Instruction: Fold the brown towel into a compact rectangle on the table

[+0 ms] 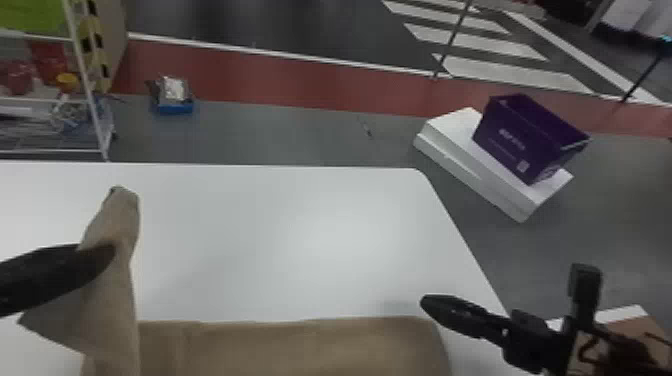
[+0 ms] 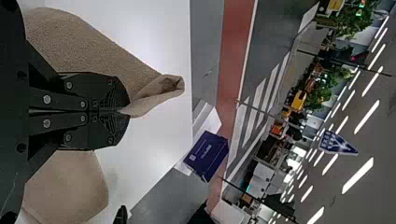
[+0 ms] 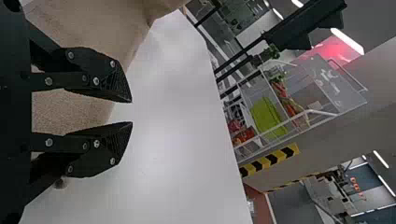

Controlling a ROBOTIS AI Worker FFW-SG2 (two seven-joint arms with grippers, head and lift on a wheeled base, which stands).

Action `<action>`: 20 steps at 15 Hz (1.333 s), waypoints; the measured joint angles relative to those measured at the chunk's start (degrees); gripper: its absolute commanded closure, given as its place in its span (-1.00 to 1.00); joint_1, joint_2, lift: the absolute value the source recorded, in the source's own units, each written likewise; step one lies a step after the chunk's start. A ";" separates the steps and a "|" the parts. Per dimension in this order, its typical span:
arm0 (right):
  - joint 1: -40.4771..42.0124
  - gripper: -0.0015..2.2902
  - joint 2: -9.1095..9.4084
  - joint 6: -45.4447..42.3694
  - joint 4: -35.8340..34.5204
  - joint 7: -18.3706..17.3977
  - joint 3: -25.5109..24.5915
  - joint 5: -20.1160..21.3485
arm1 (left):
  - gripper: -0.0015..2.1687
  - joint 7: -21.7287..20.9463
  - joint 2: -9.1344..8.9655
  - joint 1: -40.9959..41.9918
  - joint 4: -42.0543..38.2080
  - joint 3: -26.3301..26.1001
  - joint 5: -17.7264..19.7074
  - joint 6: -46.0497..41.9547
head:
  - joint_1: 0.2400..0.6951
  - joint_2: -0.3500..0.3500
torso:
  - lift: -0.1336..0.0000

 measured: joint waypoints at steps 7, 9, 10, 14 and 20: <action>-1.84 0.76 -0.59 4.66 1.43 0.00 10.54 -0.54 | 0.31 0.27 0.00 -3.38 0.75 2.24 1.95 0.00 | 1.00 -0.57 | -0.85; -2.06 0.76 -0.54 5.71 1.34 0.00 13.99 0.12 | 0.31 0.30 0.00 -3.55 0.75 3.07 2.38 0.00 | 1.00 -0.40 | -0.85; -2.36 0.76 -0.50 6.40 1.38 0.00 15.84 0.60 | 0.31 0.35 0.00 -3.63 0.76 3.67 2.72 0.00 | 1.00 -0.34 | -0.85; -4.62 0.76 0.06 9.76 2.29 0.00 22.94 4.02 | 0.31 0.44 0.00 -4.18 0.78 4.77 3.30 0.00 | 1.00 -0.07 | -0.85; -7.48 0.76 1.26 11.13 4.38 -0.01 29.91 7.92 | 0.31 0.44 0.00 -4.52 1.19 6.08 4.69 0.00 | 1.00 0.17 | -0.85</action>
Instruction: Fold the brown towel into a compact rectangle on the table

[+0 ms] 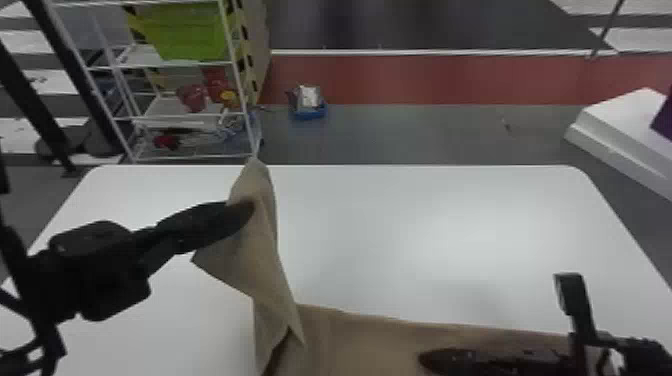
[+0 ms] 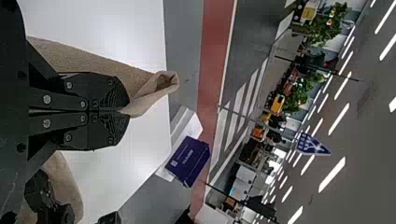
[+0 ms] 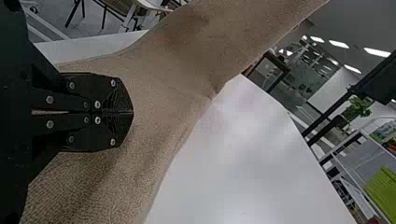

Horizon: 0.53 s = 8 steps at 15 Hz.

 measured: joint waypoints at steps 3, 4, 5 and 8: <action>-1.06 0.76 0.65 0.04 0.47 -1.31 3.50 2.29 | 0.31 0.00 0.00 -0.07 0.31 -0.02 0.02 0.00 | 1.00 0.25 | -0.85; -1.37 0.76 0.88 0.10 0.47 -1.87 4.48 3.01 | 0.31 0.01 0.00 -0.09 0.34 -0.04 0.02 0.00 | 1.00 0.28 | -0.85; -1.69 0.76 1.02 0.14 0.45 -2.59 5.52 3.75 | 0.31 0.05 0.00 -0.10 0.35 -0.05 0.02 0.00 | 1.00 0.30 | -0.85; -2.70 0.76 1.58 0.10 0.52 -4.31 8.19 5.08 | 0.31 0.09 0.00 -0.25 0.35 -0.05 0.01 0.00 | 1.00 0.38 | -0.85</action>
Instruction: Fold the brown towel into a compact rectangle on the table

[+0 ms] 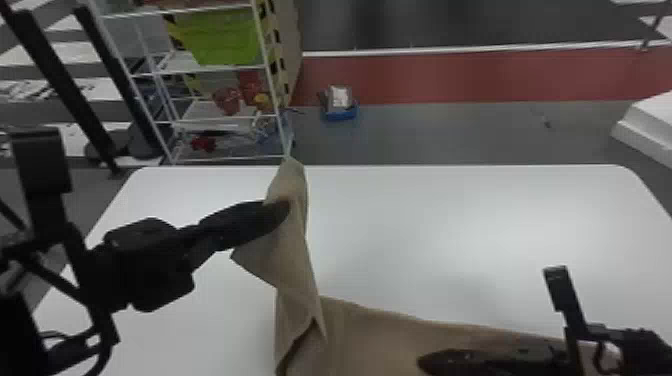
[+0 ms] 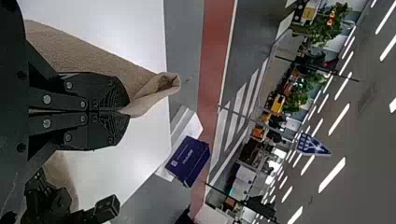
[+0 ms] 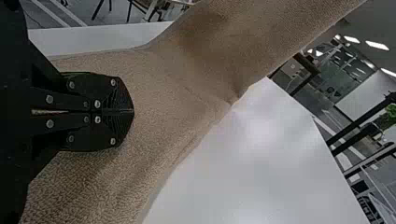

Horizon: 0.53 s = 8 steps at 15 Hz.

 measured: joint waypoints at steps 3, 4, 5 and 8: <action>-2.73 0.76 1.19 -0.09 1.79 -0.98 2.72 0.66 | 0.31 0.00 0.00 -0.18 0.00 0.00 -0.08 0.00 | 1.00 0.47 | -0.85; -4.19 0.76 1.68 -0.15 3.10 -1.46 3.73 0.90 | 0.31 0.00 0.00 -0.20 0.00 0.00 -0.08 0.00 | 1.00 0.51 | -0.85; -5.42 0.76 2.14 -0.27 4.37 -1.69 4.43 1.01 | 0.31 0.00 0.00 -0.21 0.00 0.02 -0.04 0.00 | 1.00 0.54 | -0.85; -6.41 0.39 3.04 -0.11 4.96 -0.66 4.85 0.29 | 0.31 -0.30 0.00 -0.18 -0.06 0.40 0.38 0.00 | 1.00 0.60 | -0.85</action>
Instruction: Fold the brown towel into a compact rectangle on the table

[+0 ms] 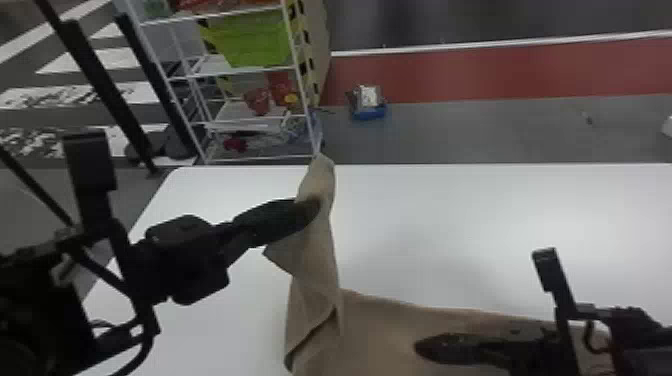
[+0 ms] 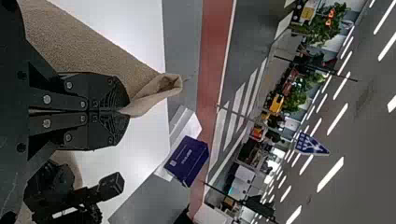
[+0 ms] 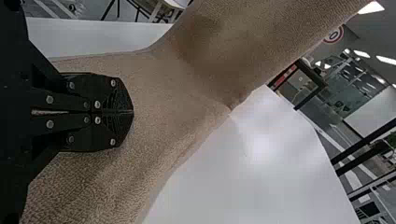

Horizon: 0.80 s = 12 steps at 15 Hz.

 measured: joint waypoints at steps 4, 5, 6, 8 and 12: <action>3.43 -1.00 -0.32 5.86 -8.52 4.81 -8.78 -5.61 | 0.31 -0.06 0.00 0.09 -0.46 0.24 1.34 0.00 | 1.00 0.46 | -0.85; 4.24 -1.00 -0.37 7.40 -10.36 4.82 -11.17 -7.37 | 0.31 -0.05 0.00 0.08 -0.50 0.16 1.48 0.00 | 1.00 0.36 | -0.85; 5.06 -0.98 -0.38 9.03 -11.99 4.82 -13.68 -9.60 | 0.31 -0.06 0.00 0.09 -0.53 0.05 1.61 0.00 | 1.00 0.31 | -0.85; 6.28 -0.94 -0.21 10.51 -13.06 4.82 -17.54 -14.73 | 0.31 -0.73 0.00 0.28 -0.52 -0.32 1.85 0.00 | 1.00 0.24 | -0.85; 8.71 -0.93 0.68 5.63 -13.17 2.01 -19.16 -16.84 | 0.31 -0.98 0.00 2.69 -0.53 -4.44 2.23 0.00 | 1.00 0.07 | -0.85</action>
